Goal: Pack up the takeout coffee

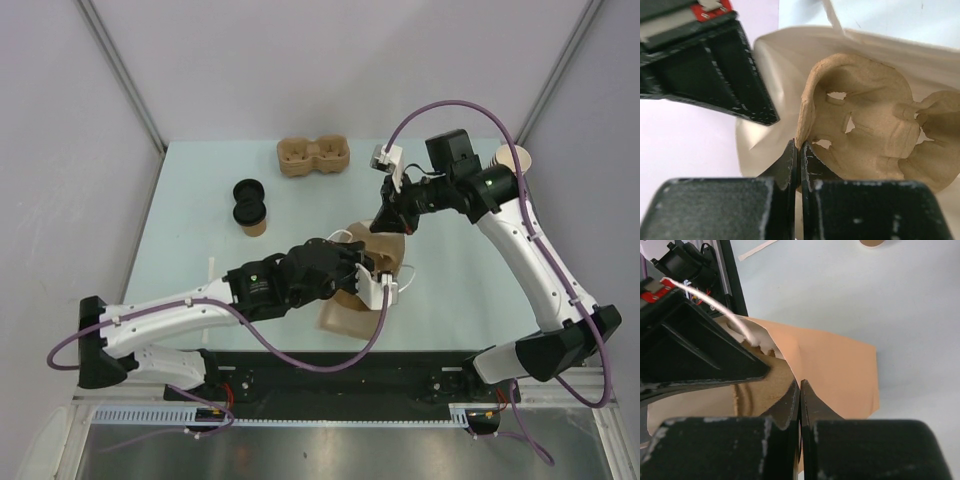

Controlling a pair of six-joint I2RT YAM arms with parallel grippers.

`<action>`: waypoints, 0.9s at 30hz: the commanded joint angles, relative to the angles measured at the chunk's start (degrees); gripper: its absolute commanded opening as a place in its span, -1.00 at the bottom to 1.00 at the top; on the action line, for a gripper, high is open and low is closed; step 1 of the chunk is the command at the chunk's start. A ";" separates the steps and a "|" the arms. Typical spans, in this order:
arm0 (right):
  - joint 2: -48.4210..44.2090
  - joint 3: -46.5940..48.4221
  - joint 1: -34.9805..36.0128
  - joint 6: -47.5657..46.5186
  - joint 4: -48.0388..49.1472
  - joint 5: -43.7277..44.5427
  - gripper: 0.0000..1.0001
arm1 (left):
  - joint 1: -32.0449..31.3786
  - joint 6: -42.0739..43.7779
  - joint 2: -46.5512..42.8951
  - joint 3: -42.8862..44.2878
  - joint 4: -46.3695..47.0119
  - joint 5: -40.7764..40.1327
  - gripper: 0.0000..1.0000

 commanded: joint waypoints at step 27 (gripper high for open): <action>0.88 1.97 -1.21 -3.80 0.57 -5.92 -1.00 | 6.64 -5.99 2.53 -4.88 1.64 9.88 -0.98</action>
